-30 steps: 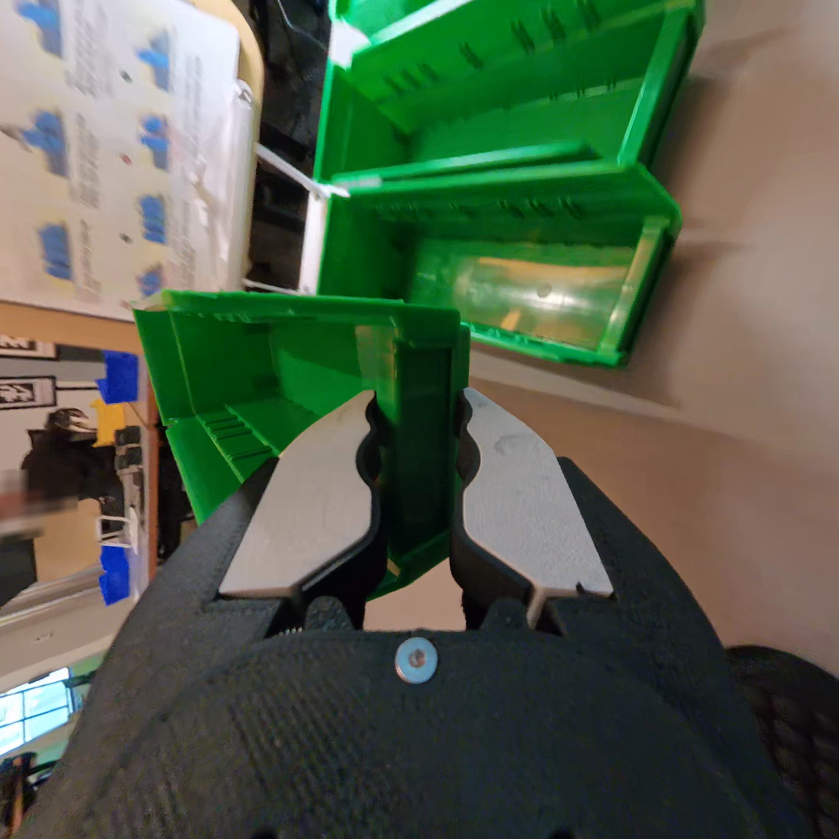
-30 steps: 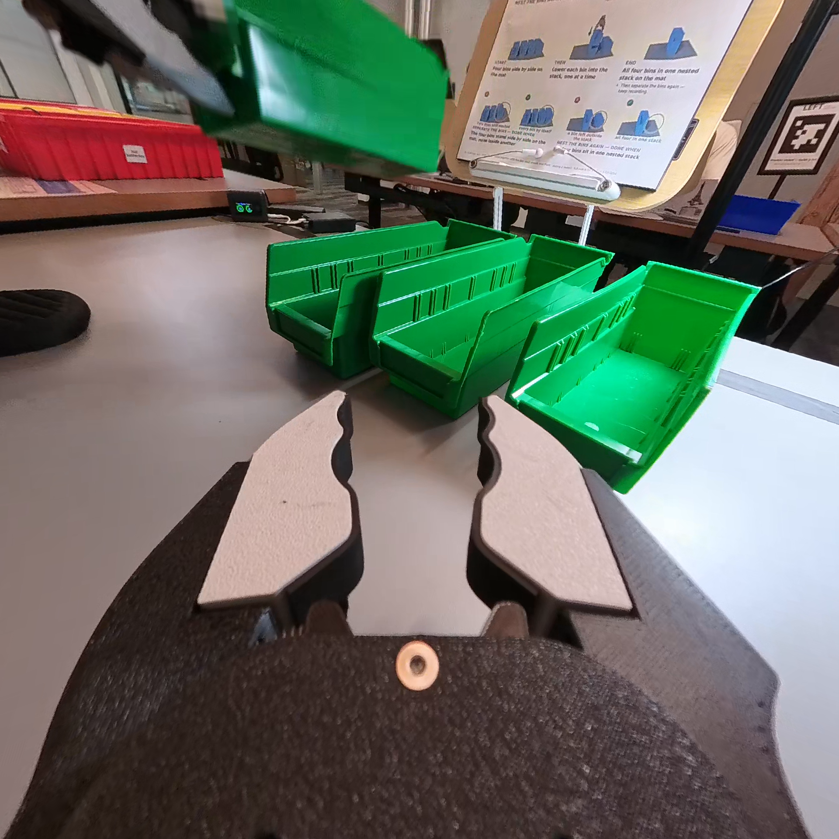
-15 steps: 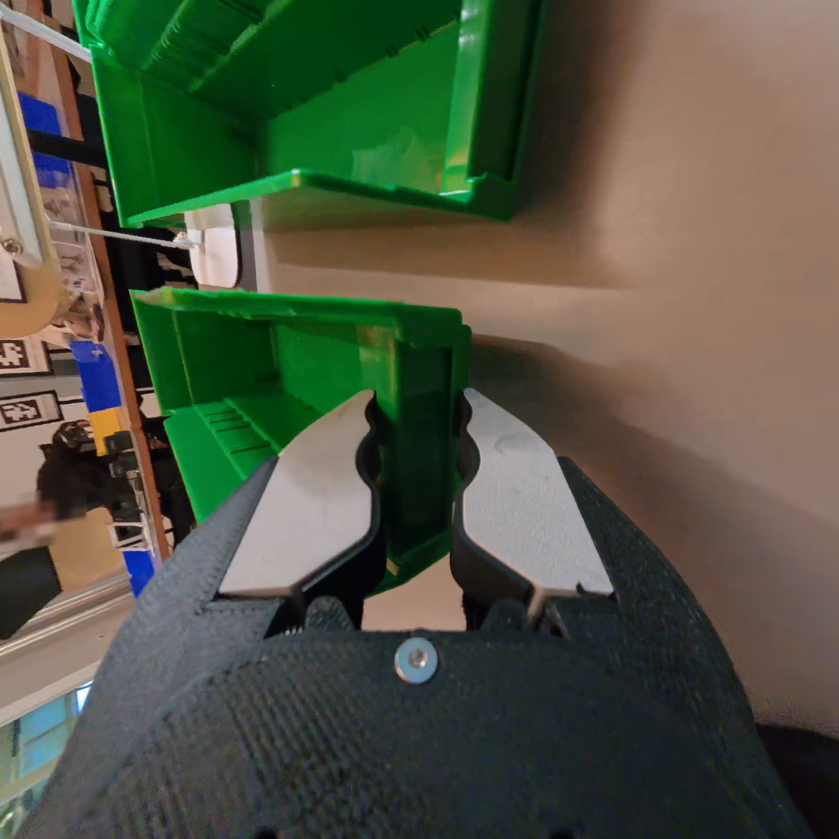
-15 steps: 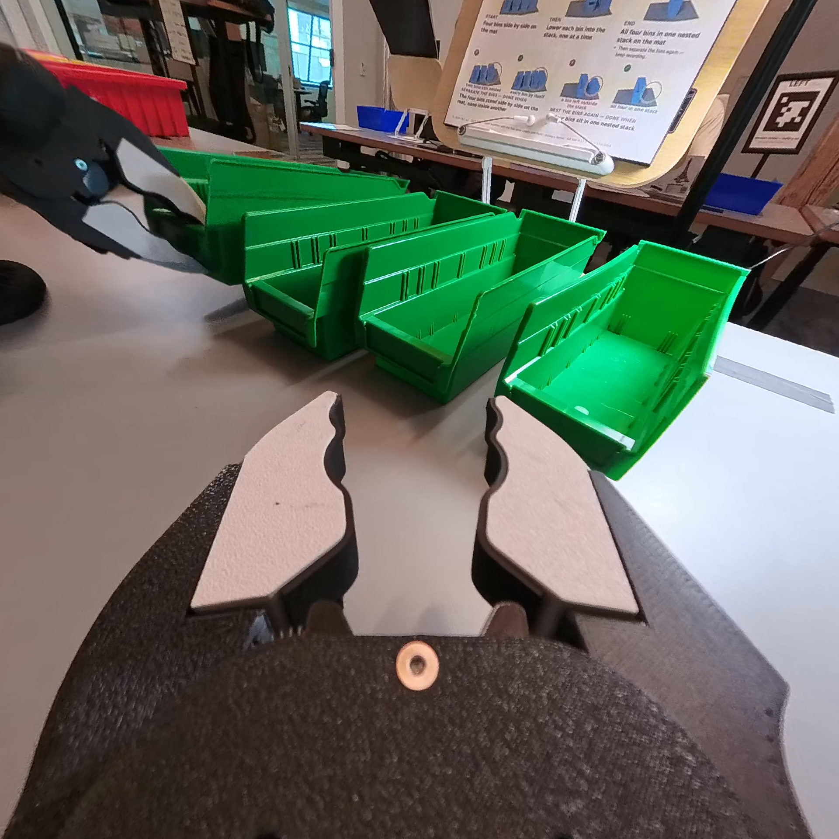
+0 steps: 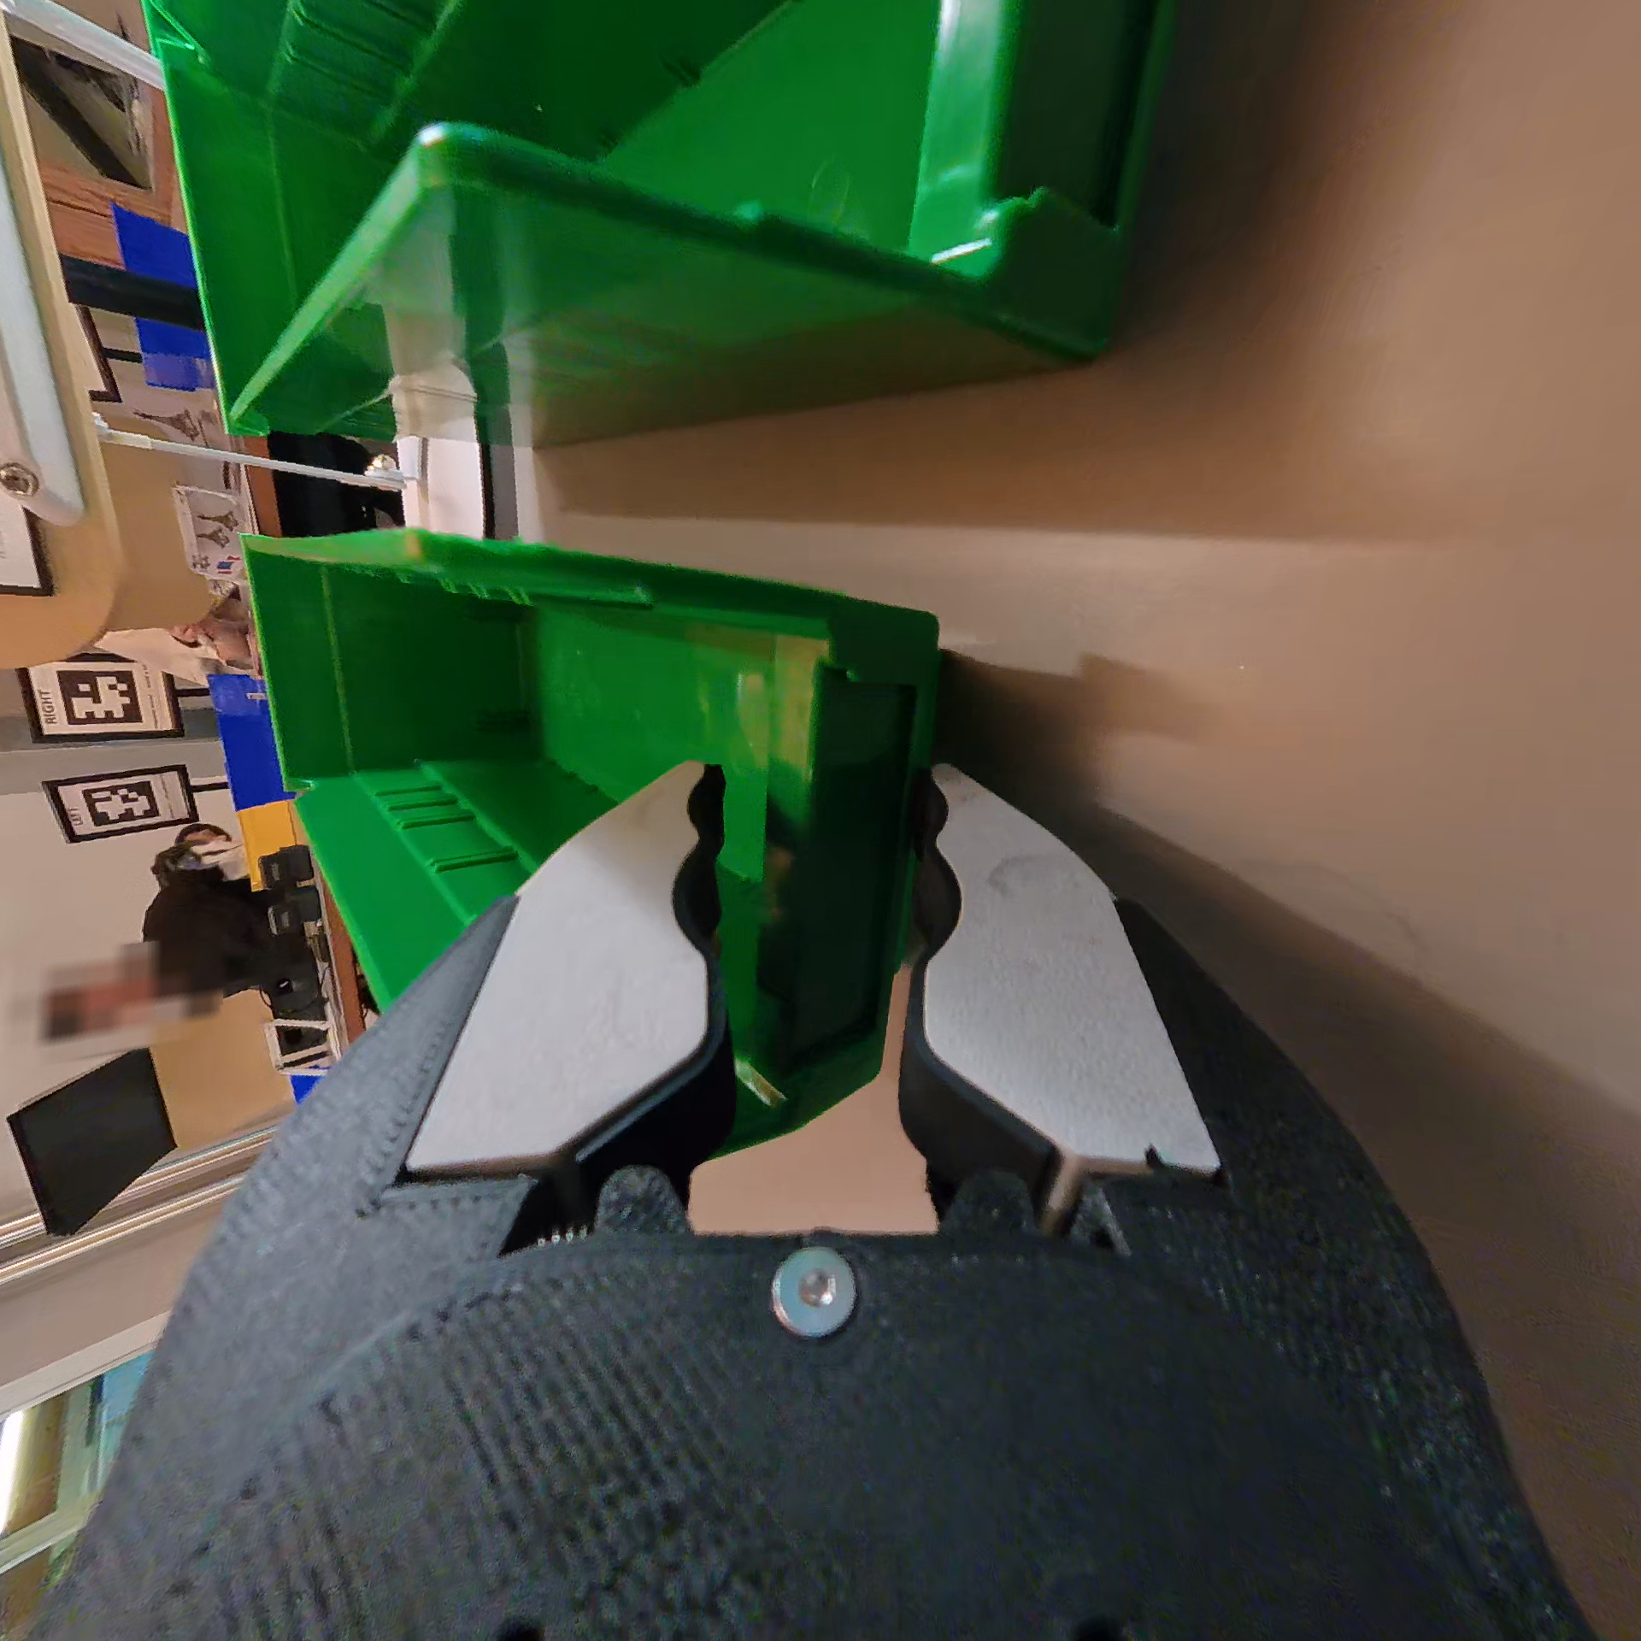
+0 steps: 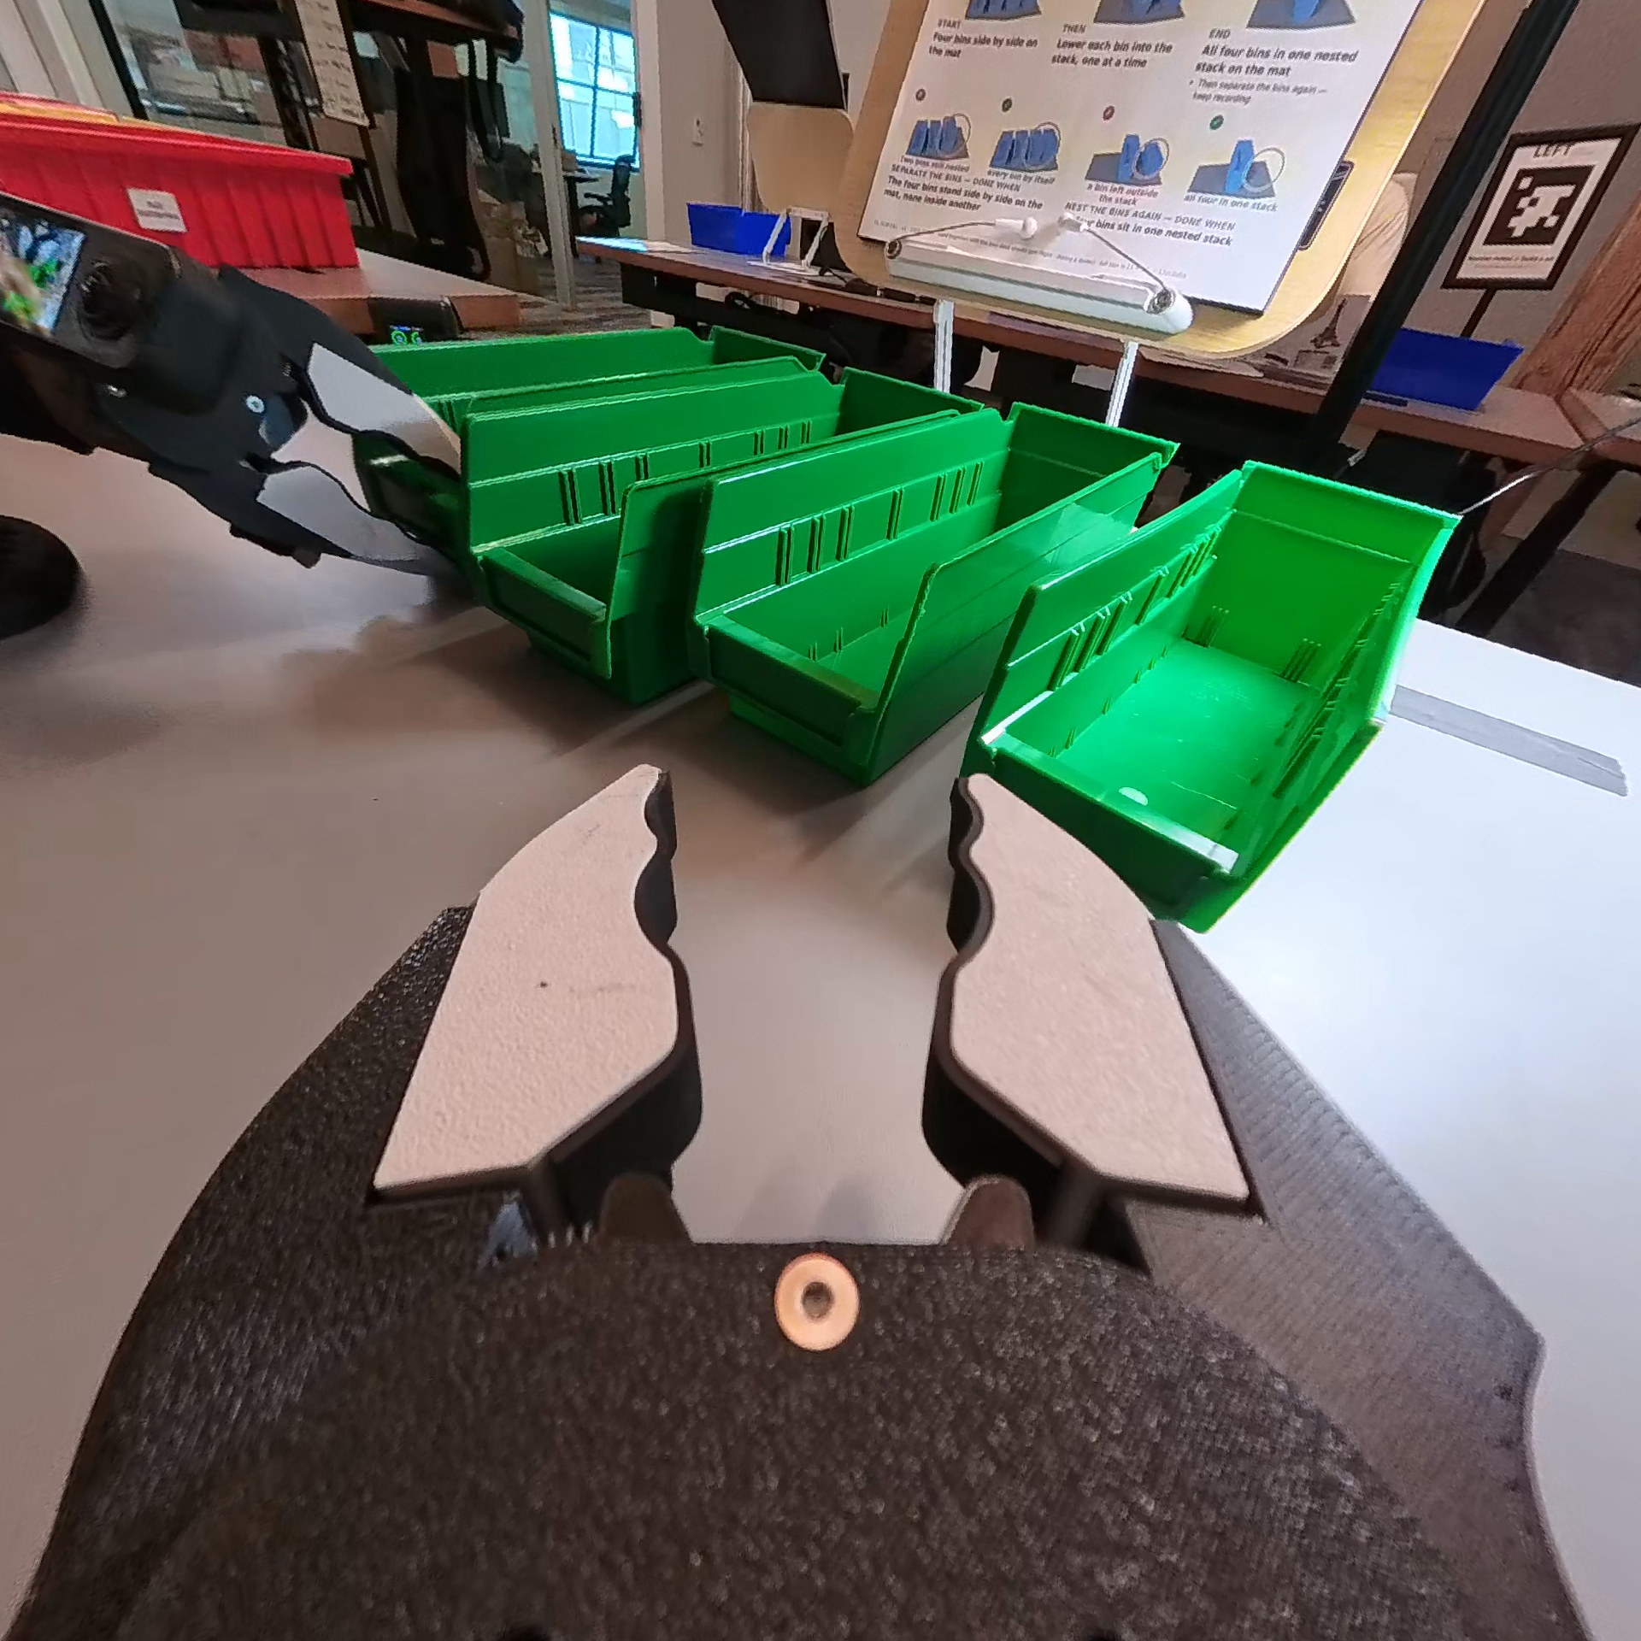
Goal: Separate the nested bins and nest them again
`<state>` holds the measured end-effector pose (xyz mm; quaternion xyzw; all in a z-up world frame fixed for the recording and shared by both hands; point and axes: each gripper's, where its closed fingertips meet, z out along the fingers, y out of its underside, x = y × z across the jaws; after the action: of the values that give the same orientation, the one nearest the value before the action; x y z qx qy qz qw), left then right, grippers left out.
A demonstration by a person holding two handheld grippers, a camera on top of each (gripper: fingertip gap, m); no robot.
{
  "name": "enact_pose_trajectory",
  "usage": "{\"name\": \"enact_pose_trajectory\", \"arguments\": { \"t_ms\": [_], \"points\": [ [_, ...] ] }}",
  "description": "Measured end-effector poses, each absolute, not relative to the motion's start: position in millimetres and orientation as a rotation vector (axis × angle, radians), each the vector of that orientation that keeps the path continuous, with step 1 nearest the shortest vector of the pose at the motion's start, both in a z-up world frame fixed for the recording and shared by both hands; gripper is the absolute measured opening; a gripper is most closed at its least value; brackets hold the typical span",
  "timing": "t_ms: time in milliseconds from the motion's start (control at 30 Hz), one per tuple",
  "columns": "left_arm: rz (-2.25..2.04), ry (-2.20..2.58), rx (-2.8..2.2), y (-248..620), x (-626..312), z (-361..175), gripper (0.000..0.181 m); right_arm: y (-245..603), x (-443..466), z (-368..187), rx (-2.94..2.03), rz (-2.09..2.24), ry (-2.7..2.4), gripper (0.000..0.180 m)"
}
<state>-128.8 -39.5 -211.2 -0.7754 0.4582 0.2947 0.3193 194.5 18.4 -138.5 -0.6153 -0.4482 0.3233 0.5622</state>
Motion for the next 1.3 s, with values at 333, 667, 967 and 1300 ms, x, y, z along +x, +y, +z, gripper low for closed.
{"name": "enact_pose_trajectory", "arguments": {
  "t_ms": [333, 667, 967, 1300],
  "points": [
    [0.442, 0.959, -1.941, -44, -86, -161, 0.052, 19, 194, -139, -1.45, 0.763, -1.053, 0.059],
    [0.24, 0.66, -1.907, -13, -65, -152, 0.063, 19, 196, -138, -1.447, 0.765, -1.041, 0.059],
    [0.4, 0.59, -1.871, 4, -78, -150, 0.059, 20, 196, -137, -1.448, 0.774, -1.036, 0.058],
    [0.474, 0.851, -1.652, -22, -38, -111, 0.035, 19, 196, -137, -1.449, 0.794, -1.034, 0.057]
  ]
}}
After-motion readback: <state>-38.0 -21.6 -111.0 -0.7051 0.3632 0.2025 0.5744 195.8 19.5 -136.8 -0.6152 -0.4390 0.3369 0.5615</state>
